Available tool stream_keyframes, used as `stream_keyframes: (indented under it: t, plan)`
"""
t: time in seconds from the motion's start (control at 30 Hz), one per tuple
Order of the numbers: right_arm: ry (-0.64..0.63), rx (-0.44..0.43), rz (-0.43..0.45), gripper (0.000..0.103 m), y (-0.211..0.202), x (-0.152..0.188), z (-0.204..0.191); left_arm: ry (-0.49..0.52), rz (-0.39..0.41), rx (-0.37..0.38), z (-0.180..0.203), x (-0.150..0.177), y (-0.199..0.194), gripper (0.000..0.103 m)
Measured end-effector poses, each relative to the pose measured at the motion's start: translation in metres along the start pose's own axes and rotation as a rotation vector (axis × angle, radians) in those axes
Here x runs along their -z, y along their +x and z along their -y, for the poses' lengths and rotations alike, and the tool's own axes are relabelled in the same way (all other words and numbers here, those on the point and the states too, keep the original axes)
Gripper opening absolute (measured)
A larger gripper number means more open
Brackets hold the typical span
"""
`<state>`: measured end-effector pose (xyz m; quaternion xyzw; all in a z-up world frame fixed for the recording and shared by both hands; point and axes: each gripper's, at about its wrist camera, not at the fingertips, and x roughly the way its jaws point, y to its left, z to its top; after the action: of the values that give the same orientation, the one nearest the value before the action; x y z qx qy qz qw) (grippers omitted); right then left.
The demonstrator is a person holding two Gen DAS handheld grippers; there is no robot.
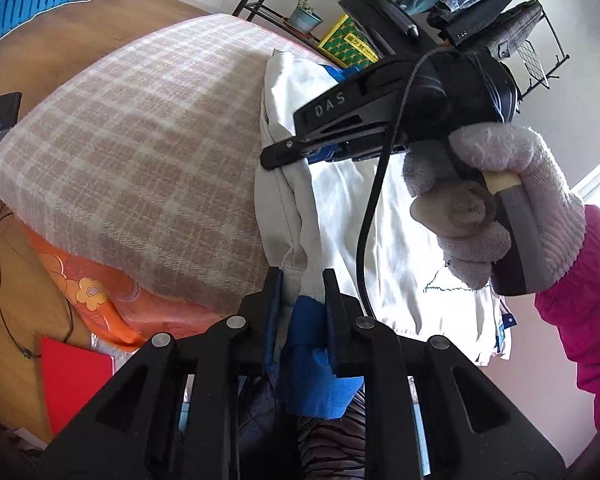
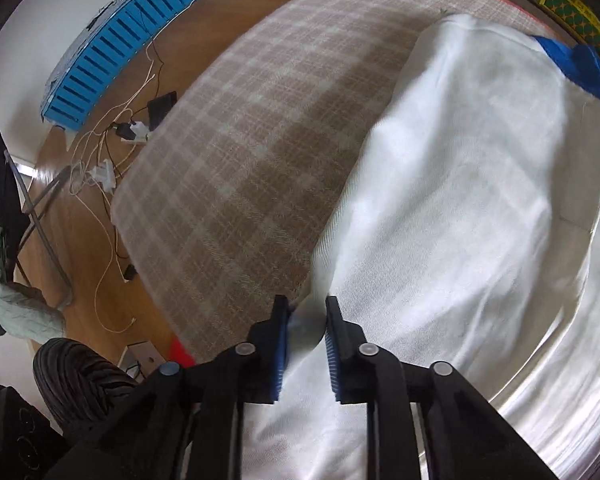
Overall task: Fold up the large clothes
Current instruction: 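Fold the sleeve and side panel inward over the jacket back with both tools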
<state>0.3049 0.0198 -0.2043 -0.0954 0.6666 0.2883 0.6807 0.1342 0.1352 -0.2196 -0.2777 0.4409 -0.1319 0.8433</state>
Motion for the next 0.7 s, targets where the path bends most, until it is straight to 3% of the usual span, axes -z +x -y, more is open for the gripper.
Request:
stream_keyframes:
  t: [0.03, 0.1, 0.13, 0.37, 0.47, 0.6, 0.7]
  plan:
    - [0.002, 0.0, 0.007, 0.008, 0.001, 0.001, 0.002, -0.013, 0.006, 0.008, -0.004, 0.0, 0.0, 0.022]
    - [0.011, -0.017, 0.022, 0.006, 0.0, 0.005, 0.006, -0.043, 0.004, 0.009, -0.012, -0.001, 0.002, 0.06]
    - [0.021, -0.027, 0.025, 0.006, -0.001, 0.006, 0.009, -0.061, 0.007, 0.007, -0.017, -0.001, 0.004, 0.065]
    - [0.043, -0.074, 0.045, 0.005, -0.002, 0.006, 0.014, -0.122, -0.058, 0.033, -0.042, -0.003, 0.029, 0.066]
    - [0.04, -0.096, 0.064, 0.004, -0.009, 0.007, 0.013, -0.154, -0.029, 0.053, -0.046, -0.008, 0.021, 0.065]
    - [0.048, -0.13, 0.087, 0.004, -0.023, 0.011, 0.021, -0.071, 0.02, 0.056, -0.04, -0.023, 0.013, 0.067]
    - [0.052, -0.147, 0.096, 0.004, -0.028, 0.011, 0.023, -0.043, -0.049, 0.131, -0.039, -0.036, 0.031, 0.073]
